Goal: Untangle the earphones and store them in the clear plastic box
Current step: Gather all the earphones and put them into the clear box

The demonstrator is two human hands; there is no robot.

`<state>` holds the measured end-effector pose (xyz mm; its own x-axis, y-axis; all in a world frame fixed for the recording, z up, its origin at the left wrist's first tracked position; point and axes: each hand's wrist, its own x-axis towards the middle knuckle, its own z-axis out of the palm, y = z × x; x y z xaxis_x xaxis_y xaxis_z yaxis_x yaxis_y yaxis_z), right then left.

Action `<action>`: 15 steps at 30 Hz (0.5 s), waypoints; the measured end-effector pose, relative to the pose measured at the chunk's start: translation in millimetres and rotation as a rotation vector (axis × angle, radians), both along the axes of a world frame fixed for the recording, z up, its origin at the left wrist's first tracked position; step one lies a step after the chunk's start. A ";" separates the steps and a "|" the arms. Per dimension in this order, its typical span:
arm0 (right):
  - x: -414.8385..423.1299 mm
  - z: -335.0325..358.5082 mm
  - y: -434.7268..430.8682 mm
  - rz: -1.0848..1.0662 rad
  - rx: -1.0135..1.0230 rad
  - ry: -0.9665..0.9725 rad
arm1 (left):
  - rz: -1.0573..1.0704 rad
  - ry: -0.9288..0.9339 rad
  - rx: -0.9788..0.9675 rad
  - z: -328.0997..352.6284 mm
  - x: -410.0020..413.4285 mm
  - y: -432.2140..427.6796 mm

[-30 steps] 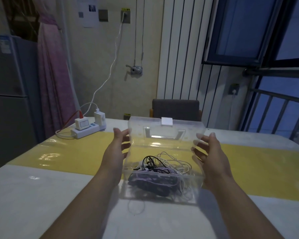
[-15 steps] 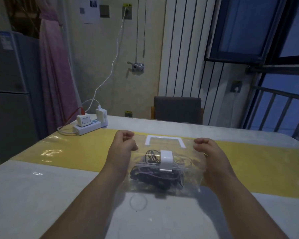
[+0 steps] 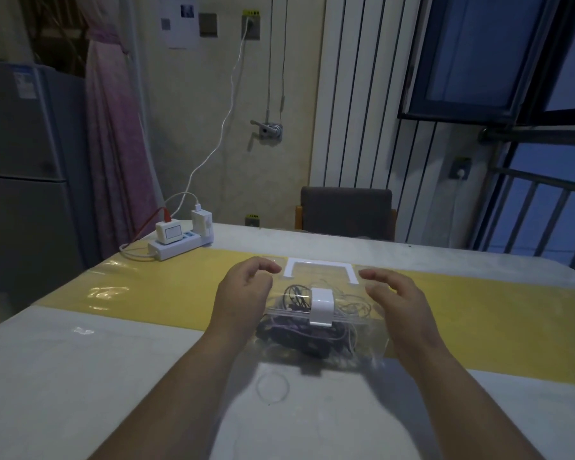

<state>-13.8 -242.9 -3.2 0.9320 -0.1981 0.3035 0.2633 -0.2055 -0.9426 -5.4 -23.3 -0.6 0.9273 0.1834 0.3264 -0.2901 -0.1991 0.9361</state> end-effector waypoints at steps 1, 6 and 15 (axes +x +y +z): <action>-1.1 1.5 1.2 -0.032 -0.055 -0.038 | -0.001 -0.023 0.024 -1.1 -0.1 0.5; -6.0 0.0 4.9 -0.090 -0.421 -0.003 | -0.022 0.022 0.256 -4.4 0.9 2.4; -6.5 7.9 -1.7 -0.044 -0.719 0.055 | -0.091 0.079 0.492 6.3 1.8 10.6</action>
